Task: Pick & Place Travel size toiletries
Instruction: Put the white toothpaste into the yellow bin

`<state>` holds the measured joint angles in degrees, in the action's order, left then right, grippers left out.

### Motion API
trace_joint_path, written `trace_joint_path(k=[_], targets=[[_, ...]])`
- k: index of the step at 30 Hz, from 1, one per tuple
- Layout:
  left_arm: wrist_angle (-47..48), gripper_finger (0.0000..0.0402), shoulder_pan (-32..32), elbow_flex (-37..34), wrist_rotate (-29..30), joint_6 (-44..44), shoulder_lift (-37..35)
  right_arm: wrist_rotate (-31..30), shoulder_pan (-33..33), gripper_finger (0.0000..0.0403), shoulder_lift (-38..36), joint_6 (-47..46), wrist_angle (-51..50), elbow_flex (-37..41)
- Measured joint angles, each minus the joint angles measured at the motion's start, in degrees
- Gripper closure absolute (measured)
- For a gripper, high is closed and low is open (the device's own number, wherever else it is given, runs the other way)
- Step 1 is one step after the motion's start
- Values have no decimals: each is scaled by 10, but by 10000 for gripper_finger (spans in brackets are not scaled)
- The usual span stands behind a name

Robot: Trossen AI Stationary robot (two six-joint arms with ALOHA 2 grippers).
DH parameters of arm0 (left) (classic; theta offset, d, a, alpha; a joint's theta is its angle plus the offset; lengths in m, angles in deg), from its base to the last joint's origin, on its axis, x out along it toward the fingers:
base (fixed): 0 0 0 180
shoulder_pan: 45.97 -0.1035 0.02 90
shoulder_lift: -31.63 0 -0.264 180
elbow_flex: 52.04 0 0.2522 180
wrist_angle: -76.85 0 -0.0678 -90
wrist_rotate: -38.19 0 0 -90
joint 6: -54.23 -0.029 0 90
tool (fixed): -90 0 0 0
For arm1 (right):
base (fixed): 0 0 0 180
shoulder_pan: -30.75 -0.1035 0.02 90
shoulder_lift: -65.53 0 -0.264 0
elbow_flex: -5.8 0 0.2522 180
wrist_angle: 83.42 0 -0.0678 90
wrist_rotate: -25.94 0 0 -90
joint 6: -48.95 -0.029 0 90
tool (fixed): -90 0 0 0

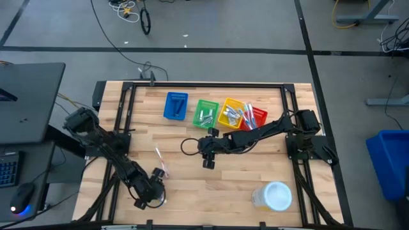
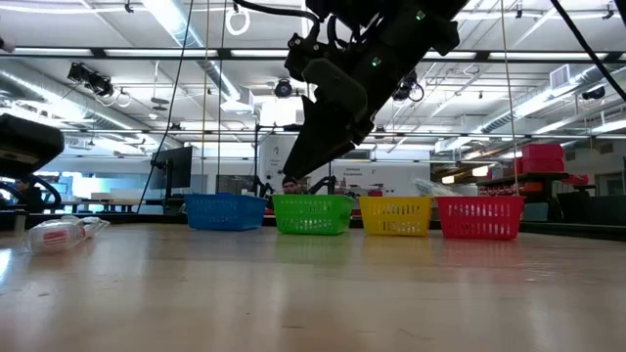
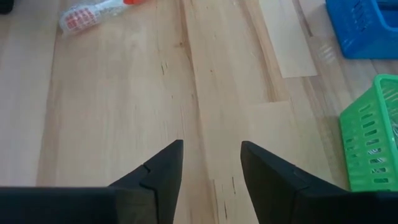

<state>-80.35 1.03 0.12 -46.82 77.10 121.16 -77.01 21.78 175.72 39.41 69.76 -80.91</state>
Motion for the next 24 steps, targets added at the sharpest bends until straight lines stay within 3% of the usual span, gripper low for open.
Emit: trace_joint_path(k=[7,17,24], targets=[[3,224,10,3,24,-64,23,1,0,229,0,0,0,0],[7,291,-6,13,50,-25,19,7,-1,206,0,1,19,0],[7,307,-51,43,190,-77,21,27,-23,171,0,40,30,0]])
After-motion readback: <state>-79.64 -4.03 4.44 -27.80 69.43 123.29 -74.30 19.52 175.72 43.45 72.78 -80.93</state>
